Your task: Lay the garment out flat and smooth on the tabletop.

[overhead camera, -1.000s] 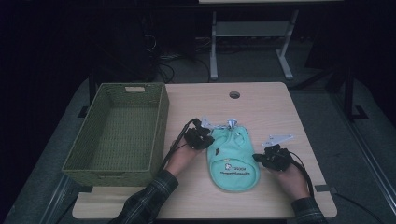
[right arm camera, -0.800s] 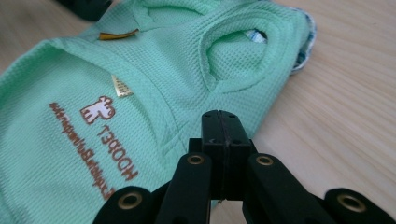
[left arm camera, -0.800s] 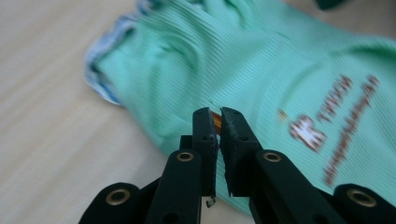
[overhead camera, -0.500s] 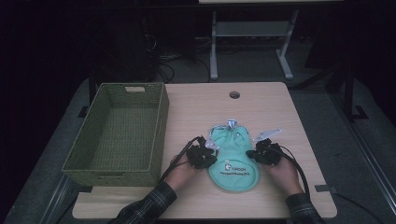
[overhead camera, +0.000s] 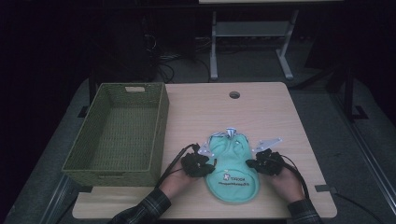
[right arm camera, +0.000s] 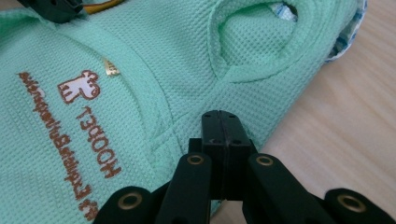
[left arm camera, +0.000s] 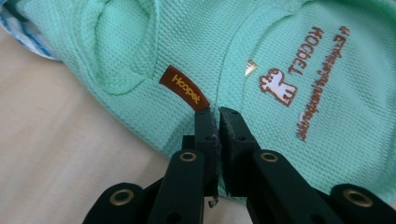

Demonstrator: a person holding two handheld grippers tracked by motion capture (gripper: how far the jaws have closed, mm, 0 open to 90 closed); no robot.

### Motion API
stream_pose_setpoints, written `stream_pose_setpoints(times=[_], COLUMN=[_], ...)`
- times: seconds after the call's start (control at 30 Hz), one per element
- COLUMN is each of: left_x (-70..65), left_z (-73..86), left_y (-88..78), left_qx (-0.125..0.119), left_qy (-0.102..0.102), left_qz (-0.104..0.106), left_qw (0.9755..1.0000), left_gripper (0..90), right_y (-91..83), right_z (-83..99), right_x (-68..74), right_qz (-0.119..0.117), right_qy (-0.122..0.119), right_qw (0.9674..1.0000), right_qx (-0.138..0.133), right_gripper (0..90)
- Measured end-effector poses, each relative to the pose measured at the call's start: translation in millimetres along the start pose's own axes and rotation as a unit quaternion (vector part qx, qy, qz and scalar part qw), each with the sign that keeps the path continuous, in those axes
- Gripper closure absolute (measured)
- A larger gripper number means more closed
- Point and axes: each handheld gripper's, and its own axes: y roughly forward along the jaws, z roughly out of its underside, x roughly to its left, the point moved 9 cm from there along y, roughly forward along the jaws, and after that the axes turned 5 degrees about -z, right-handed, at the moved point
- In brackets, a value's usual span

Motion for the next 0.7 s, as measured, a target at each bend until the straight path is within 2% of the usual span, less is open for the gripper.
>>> stream_pose_setpoints(times=[0.03, 0.13, 0.2, 0.27, 0.3, 0.37, 0.43, 0.5, 0.7], left_x=[-2.6, -5.3, -11.5, -13.2, -15.4, -15.7, -14.6, -12.4, -3.2], left_z=[1.0, 3.4, 5.7, 7.8, 7.4, 7.8, 6.8, 4.5, -3.6], left_y=[-0.6, -2.1, -3.7, -5.4, -5.5, -6.4, -7.3, -8.1, -14.5], left_qx=[-0.003, -0.001, -0.004, 0.0, -0.002, 0.002, 0.002, -0.004, -0.015], left_qy=[-0.005, -0.001, -0.006, 0.004, -0.002, 0.003, 0.009, 0.006, 0.002], left_qz=[0.005, 0.009, 0.014, 0.014, 0.015, 0.018, 0.018, 0.013, 0.004], left_qw=[1.0, 1.0, 0.9999, 0.9999, 0.9999, 0.9998, 0.9998, 0.9999, 0.9999], left_gripper=[85.7, 85.8, 85.8, 85.8, 85.8, 85.4, 83.8, 81.5, 73.5], right_y=[-0.4, -1.9, -2.3, -2.8, -3.4, -4.3, -4.8, -6.3, -10.8], right_z=[0.9, 3.2, 4.4, 5.7, 6.6, 8.0, 8.6, 7.8, 4.2], right_x=[1.6, 4.8, 7.5, 9.4, 10.4, 12.3, 13.0, 12.3, 8.2], right_qz=[-0.002, -0.005, -0.011, -0.013, -0.016, -0.018, -0.018, -0.017, -0.022], right_qy=[0.001, -0.001, 0.0, -0.001, -0.002, -0.005, -0.007, -0.01, 0.002], right_qw=[1.0, 1.0, 0.9999, 0.9999, 0.9999, 0.9998, 0.9998, 0.9997, 0.9993], right_qx=[0.0, 0.001, -0.002, -0.005, -0.006, -0.009, -0.01, -0.012, -0.03], right_gripper=[90.0, 90.0, 90.0, 90.0, 90.0, 89.9, 88.8, 85.9, 78.5])
